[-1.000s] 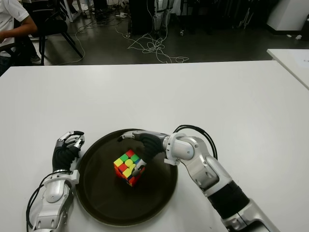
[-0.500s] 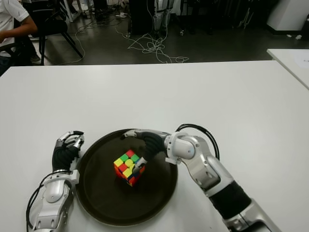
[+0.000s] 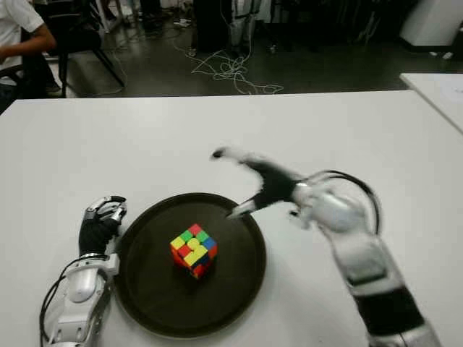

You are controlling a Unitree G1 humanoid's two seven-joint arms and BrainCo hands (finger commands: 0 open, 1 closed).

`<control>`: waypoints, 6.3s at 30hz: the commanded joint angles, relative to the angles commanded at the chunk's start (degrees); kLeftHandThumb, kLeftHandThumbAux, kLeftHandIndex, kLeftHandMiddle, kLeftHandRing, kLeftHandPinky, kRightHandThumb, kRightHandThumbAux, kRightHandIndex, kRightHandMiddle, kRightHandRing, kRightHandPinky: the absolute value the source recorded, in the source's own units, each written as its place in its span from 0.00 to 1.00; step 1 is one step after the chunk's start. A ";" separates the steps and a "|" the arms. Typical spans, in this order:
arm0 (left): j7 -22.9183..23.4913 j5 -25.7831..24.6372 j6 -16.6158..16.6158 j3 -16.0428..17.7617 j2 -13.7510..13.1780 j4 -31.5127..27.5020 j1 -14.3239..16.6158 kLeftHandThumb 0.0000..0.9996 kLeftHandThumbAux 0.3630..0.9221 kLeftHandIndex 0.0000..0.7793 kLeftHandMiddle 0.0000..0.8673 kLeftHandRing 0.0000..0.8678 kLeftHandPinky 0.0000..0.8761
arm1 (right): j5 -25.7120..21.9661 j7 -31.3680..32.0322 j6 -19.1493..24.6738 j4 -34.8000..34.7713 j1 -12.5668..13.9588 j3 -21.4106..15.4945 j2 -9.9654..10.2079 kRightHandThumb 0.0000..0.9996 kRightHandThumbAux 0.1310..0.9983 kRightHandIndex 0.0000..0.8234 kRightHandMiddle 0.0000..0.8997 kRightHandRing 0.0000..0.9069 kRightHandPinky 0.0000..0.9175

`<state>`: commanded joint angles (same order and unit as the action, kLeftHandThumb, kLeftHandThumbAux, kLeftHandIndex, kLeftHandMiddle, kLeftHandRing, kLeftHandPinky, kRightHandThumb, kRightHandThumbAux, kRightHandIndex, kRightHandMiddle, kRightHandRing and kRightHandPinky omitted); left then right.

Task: Pick up the Rubik's Cube and put it in the plate

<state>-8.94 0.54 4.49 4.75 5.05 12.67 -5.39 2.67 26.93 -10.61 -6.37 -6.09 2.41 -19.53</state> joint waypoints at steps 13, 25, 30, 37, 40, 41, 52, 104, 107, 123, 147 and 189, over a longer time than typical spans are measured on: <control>0.83 -0.40 -0.93 0.00 -0.65 0.09 0.29 0.71 0.61 0.57 0.93 0.95 0.93 | 2.69 -14.68 -12.72 9.58 1.10 -5.94 4.10 0.00 0.67 0.00 0.00 0.00 0.00; 1.31 -0.22 -1.35 -0.07 -1.27 0.35 0.58 0.71 0.61 0.57 0.93 0.95 0.92 | 9.26 -26.71 -14.57 13.85 3.06 -6.47 6.43 0.00 0.69 0.01 0.01 0.00 0.00; 1.73 -0.18 -1.55 -0.08 -1.52 0.26 0.65 0.71 0.61 0.57 0.93 0.95 0.92 | 10.63 -28.74 -14.14 14.76 3.32 -6.03 6.38 0.00 0.68 0.02 0.01 0.00 0.00; 2.15 0.07 -1.07 0.02 -2.13 0.80 0.81 0.71 0.61 0.57 0.93 0.95 0.92 | 12.99 -32.03 -13.46 14.64 5.11 -5.00 7.99 0.00 0.74 0.01 0.01 0.00 0.00; 2.23 -0.01 -0.86 0.15 -2.25 1.05 0.89 0.71 0.61 0.57 0.93 0.95 0.92 | 13.97 -34.36 -14.07 15.88 6.79 -4.11 9.74 0.00 0.76 0.01 0.01 0.00 0.00; 2.24 -0.04 -0.86 0.18 -2.30 1.12 0.92 0.71 0.61 0.57 0.93 0.95 0.92 | 14.34 -35.50 -14.26 16.62 7.62 -3.61 10.80 0.00 0.76 0.00 0.01 0.00 0.00; 2.37 -0.60 -2.18 0.58 -2.45 0.15 0.75 0.71 0.61 0.57 0.93 0.95 0.92 | 11.73 -37.54 -6.98 15.99 12.03 -1.43 16.15 0.00 0.91 0.01 0.03 0.00 0.01; 3.14 0.26 -3.47 0.60 -3.74 0.56 1.16 0.71 0.61 0.57 0.92 0.94 0.91 | -2.74 -40.63 8.02 13.23 13.34 -5.11 19.24 0.27 0.82 0.88 0.91 0.91 0.90; 2.97 0.26 -3.55 0.73 -3.68 0.52 1.14 0.71 0.61 0.57 0.92 0.94 0.91 | -3.09 -40.83 8.46 13.26 13.70 -5.28 19.39 0.29 0.82 0.89 0.91 0.92 0.90; 2.80 -0.57 -3.49 1.52 -3.45 -0.43 0.46 0.71 0.61 0.57 0.93 0.95 0.92 | -1.88 -41.76 7.91 13.28 16.03 -4.77 18.96 0.34 0.83 0.91 0.92 0.92 0.91; 2.86 1.34 -5.52 1.25 -4.55 -4.36 -2.51 0.71 0.61 0.57 0.94 0.96 0.93 | 0.14 -41.68 3.36 11.53 19.66 -3.60 18.50 0.36 0.84 0.88 0.91 0.91 0.87; 2.50 2.28 -3.82 1.22 -5.01 -2.55 -2.12 0.71 0.61 0.57 0.93 0.95 0.92 | 0.58 -41.76 2.34 13.93 18.60 -3.68 18.40 0.37 0.83 0.88 0.91 0.91 0.89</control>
<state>-6.44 2.82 0.67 5.97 0.03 10.12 -7.51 3.25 -14.83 -8.27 7.56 12.51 -1.27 -1.13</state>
